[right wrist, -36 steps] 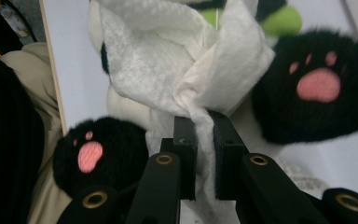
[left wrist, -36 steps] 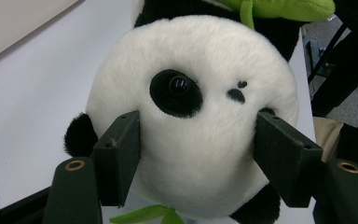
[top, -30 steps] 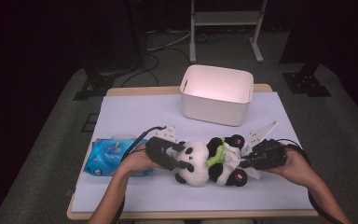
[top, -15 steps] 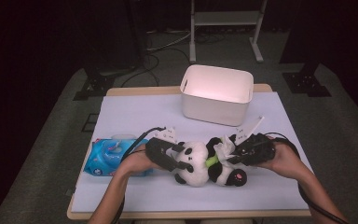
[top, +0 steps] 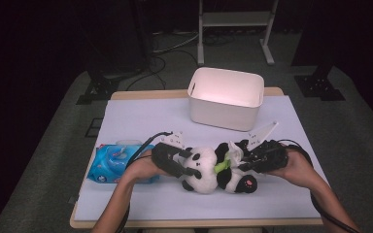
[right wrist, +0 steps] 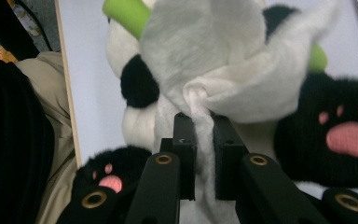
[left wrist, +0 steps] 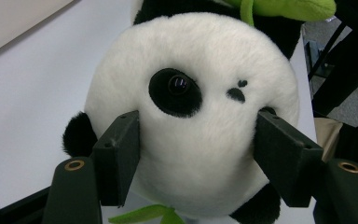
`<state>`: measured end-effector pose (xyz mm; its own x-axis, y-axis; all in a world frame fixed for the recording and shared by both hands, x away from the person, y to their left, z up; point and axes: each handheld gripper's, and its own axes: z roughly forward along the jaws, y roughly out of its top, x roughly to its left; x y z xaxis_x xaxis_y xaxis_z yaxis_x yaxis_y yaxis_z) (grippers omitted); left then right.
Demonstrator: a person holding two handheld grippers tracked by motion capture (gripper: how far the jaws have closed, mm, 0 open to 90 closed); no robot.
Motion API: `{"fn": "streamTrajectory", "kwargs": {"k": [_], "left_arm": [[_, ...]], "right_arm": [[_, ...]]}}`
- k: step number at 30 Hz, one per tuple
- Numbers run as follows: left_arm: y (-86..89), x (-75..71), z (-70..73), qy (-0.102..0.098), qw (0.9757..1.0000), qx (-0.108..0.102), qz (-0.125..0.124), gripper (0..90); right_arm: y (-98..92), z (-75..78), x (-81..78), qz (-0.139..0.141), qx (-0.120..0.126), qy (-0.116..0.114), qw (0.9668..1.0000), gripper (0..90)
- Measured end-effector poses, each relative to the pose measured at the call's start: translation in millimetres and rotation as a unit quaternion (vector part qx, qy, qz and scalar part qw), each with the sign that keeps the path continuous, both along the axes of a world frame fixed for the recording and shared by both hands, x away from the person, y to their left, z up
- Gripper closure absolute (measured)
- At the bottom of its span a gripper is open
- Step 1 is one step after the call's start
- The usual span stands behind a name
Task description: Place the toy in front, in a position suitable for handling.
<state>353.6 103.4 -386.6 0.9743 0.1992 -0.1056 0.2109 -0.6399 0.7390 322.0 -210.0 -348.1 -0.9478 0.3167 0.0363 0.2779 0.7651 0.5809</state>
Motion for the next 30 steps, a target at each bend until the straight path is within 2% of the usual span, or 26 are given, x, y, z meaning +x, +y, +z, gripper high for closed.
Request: {"fn": "streamTrajectory", "kwargs": {"k": [8, 12, 17, 25, 30], "left_arm": [[0.1, 1.0, -0.5, 0.003, 1.0, -0.003, 0.001, 33.2], [0.1, 0.5, -0.8, 0.001, 1.0, -0.004, 0.002, 33.2], [0.8, 0.9, -1.3, 0.001, 1.0, -0.002, 0.001, 33.2], [1.1, 0.1, -2.1, 0.001, 1.0, -0.002, 0.0, 33.0], [1.3, 0.1, -2.6, 0.0, 1.0, -0.003, 0.002, 33.0]], "right_arm": [[-25.0, -12.4, -5.4, -0.026, 0.001, 0.016, 0.9995, 81.5], [-31.0, -15.1, -4.6, -0.032, 0.005, 0.014, 0.9994, 81.6], [-25.6, -7.0, 0.6, -0.038, -0.001, 0.003, 0.9993, 81.6], [-6.4, 6.7, 12.9, -0.028, -0.009, -0.015, 0.9995, 81.8], [-6.5, 2.1, 17.4, -0.031, -0.011, -0.01, 0.9994, 81.8]]}}
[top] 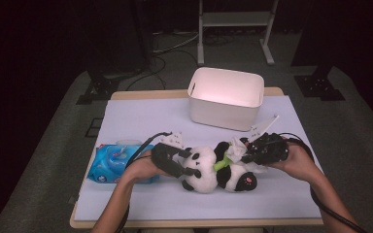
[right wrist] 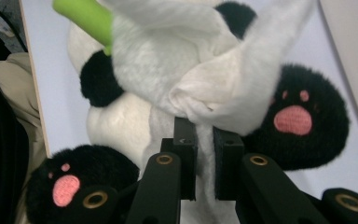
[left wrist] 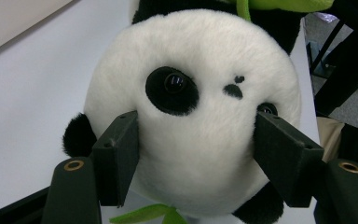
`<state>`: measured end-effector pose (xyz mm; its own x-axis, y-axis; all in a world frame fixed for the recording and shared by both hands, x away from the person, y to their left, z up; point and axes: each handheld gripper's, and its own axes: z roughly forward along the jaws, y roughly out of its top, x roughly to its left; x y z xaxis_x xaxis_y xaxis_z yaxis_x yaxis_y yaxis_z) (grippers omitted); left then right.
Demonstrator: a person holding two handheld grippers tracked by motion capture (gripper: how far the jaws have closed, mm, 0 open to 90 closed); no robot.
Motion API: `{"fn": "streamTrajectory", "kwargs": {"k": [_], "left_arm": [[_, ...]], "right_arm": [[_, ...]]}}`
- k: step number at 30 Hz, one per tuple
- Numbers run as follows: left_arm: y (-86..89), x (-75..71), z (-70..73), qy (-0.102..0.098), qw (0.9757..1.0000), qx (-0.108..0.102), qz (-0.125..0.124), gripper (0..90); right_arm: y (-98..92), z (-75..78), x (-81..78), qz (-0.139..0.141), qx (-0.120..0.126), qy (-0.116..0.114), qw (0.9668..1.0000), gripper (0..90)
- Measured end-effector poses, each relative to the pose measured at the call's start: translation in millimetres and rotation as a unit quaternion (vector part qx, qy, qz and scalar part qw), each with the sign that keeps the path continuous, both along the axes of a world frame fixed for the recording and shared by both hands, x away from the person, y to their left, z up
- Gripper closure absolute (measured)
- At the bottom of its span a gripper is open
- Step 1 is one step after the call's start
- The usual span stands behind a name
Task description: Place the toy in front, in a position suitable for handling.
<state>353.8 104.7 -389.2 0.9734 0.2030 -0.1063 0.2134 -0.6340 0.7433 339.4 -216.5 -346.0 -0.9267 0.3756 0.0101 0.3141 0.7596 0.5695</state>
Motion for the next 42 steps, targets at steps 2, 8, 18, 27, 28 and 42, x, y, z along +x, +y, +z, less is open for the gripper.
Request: {"fn": "streamTrajectory", "kwargs": {"k": [2, 8, 18, 27, 28, 42], "left_arm": [[-0.2, -0.2, 0.0, 0.0, 1.0, 0.0, 0.0, 33.0], [0.3, 0.5, -0.4, 0.001, 1.0, -0.001, 0.0, 33.0], [0.8, 0.1, -1.0, -0.001, 1.0, -0.003, -0.001, 33.0], [0.8, 0.3, -1.1, 0.001, 1.0, -0.003, -0.003, 33.0], [0.8, 0.4, -1.3, 0.001, 1.0, -0.004, -0.003, 33.0], [1.5, -1.2, -1.9, -0.001, 1.0, -0.007, -0.002, 33.0]], "right_arm": [[-5.4, -3.9, -0.1, -0.004, 0.003, 0.003, 1.0, 81.9], [-22.0, -15.2, -4.2, -0.021, 0.022, 0.019, 0.9994, 81.8], [-39.6, -25.5, -9.9, -0.039, 0.035, 0.031, 0.9982, 81.8], [-43.0, 14.1, -8.4, -0.047, 0.035, -0.011, 0.9982, 81.9], [-40.9, 18.6, -6.7, -0.048, 0.033, -0.014, 0.9982, 81.8], [13.1, 34.7, 24.6, -0.013, 0.0, -0.031, 0.9995, 81.0]]}}
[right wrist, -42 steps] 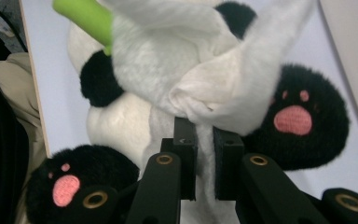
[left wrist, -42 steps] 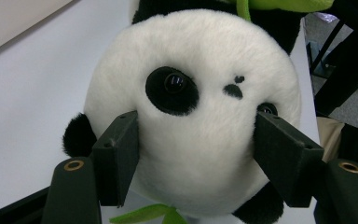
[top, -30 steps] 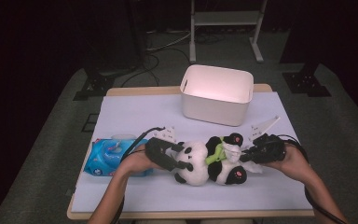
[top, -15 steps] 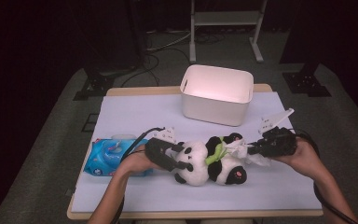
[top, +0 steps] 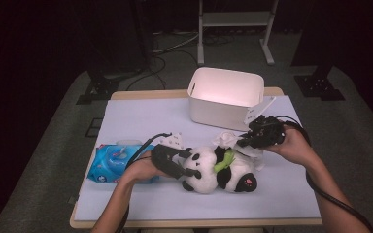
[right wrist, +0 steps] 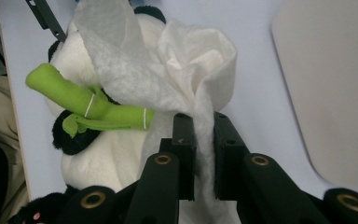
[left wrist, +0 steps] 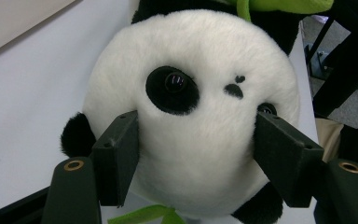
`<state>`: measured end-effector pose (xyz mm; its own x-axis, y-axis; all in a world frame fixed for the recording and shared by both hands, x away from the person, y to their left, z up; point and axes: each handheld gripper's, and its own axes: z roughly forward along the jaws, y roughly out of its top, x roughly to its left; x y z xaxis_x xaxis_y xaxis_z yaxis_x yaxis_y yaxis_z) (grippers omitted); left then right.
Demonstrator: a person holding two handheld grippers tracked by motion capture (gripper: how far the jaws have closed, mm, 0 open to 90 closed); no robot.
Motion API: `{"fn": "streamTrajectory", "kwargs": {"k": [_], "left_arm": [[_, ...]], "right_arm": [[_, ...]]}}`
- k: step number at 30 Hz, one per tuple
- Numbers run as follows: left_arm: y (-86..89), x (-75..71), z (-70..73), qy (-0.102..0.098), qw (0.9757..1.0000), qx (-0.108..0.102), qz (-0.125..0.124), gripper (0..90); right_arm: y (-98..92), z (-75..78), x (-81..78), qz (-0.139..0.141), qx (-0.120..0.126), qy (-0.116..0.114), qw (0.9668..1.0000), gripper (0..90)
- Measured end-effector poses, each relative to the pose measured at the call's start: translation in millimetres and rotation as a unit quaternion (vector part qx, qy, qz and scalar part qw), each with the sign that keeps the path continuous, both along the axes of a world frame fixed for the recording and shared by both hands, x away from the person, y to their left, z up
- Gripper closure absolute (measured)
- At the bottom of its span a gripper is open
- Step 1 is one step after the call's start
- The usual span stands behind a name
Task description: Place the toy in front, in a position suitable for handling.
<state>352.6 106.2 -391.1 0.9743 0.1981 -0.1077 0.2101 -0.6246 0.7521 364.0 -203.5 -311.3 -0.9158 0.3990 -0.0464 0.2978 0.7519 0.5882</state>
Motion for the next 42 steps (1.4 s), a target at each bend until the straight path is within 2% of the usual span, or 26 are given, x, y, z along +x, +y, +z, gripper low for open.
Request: {"fn": "streamTrajectory", "kwargs": {"k": [7, 9, 13, 18, 23, 25, 28, 33, 36, 42], "left_arm": [[0.0, 1.3, -0.5, 0.002, 1.0, -0.002, 0.004, 33.1], [0.2, 1.7, -1.0, 0.004, 1.0, -0.004, 0.005, 33.0], [0.6, 2.7, -1.1, 0.004, 1.0, -0.003, 0.006, 33.0], [1.0, 3.5, -1.6, 0.009, 0.9999, -0.005, 0.011, 32.8], [1.3, 4.0, -1.8, 0.008, 0.9999, -0.005, 0.011, 32.6], [1.5, 4.0, -1.9, 0.008, 0.9999, -0.005, 0.01, 32.5], [1.4, 4.4, -2.0, 0.009, 0.9999, -0.006, 0.013, 32.4], [2.3, 6.6, -2.9, 0.015, 0.9996, -0.008, 0.021, 32.1], [2.1, 7.8, -3.4, 0.017, 0.9995, -0.011, 0.026, 31.8], [1.6, 9.8, -3.7, 0.022, 0.999, -0.012, 0.038, 31.4]], "right_arm": [[-19.4, -3.8, -8.2, -0.007, 0.02, 0.004, 0.9998, 81.5], [-26.4, -6.8, -11.9, -0.012, 0.018, 0.003, 0.9998, 81.5], [-37.9, -16.9, -16.5, -0.015, 0.027, 0.017, 0.9994, 81.4], [-40.6, -28.7, -20.9, -0.011, 0.028, 0.031, 0.9991, 81.4], [-36.1, -43.5, -25.7, -0.002, 0.011, 0.046, 0.9989, 81.1], [-35.4, -48.2, -28.2, 0.0, 0.011, 0.051, 0.9986, 81.1], [-38.2, -50.0, -32.9, 0.0, 0.015, 0.052, 0.9985, 81.1], [-45.6, -54.8, -42.7, -0.002, 0.003, 0.059, 0.9982, 81.0], [-50.5, -56.9, -45.9, -0.006, 0.006, 0.063, 0.998, 81.0], [-50.0, -47.2, -49.2, 0.005, 0.026, 0.054, 0.9982, 81.0]]}}
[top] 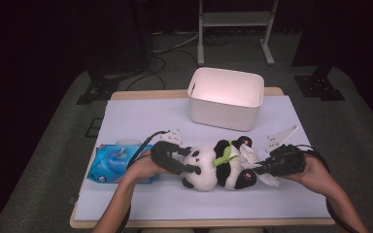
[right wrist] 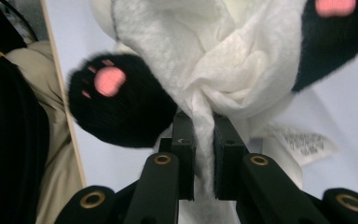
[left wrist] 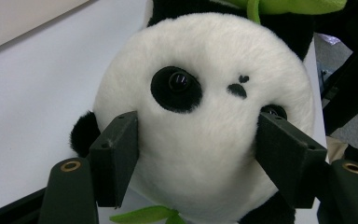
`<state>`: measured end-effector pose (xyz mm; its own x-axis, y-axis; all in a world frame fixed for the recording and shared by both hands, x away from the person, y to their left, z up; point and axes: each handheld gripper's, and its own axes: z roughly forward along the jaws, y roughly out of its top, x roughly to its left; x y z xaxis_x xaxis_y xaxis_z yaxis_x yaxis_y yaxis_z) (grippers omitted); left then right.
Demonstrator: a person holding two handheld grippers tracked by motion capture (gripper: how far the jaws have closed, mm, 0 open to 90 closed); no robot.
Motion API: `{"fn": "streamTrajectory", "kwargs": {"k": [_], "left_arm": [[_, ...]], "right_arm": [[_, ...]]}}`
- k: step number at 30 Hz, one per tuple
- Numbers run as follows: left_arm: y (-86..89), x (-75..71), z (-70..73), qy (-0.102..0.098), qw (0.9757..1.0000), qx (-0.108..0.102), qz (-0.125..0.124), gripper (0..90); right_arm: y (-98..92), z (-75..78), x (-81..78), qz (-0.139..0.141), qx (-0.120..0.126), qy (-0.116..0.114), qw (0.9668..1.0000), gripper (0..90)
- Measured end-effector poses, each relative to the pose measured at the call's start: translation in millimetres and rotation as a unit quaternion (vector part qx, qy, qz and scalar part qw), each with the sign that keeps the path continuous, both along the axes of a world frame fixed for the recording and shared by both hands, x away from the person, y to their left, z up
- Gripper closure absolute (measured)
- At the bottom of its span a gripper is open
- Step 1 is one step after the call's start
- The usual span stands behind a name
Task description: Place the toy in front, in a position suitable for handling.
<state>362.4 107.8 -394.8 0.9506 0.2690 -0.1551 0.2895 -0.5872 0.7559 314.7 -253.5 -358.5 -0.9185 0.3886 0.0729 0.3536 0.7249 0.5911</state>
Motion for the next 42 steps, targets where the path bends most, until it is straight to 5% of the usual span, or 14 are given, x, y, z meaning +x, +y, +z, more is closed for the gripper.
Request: {"fn": "streamTrajectory", "kwargs": {"k": [6, 18, 24, 42], "left_arm": [[-1.4, 1.1, 1.0, -0.002, 1.0, 0.005, 0.0, 31.3], [-3.3, -0.2, 1.6, -0.007, 0.9999, 0.009, 0.006, 31.1], [-3.4, -0.1, 1.8, -0.006, 0.9999, 0.007, 0.006, 30.0], [-5.8, -8.0, 10.6, -0.008, 0.9999, 0.01, -0.008, 16.3]], "right_arm": [[14.2, 18.7, 0.2, 0.026, 0.015, -0.016, 0.9994, 81.2], [75.5, 17.9, 3.9, 0.084, -0.03, -0.018, 0.9958, 81.0], [67.0, 14.3, 4.0, 0.072, -0.055, -0.015, 0.9958, 81.4], [27.4, 1.3, 5.2, 0.025, -0.029, -0.001, 0.9993, 83.4]]}}
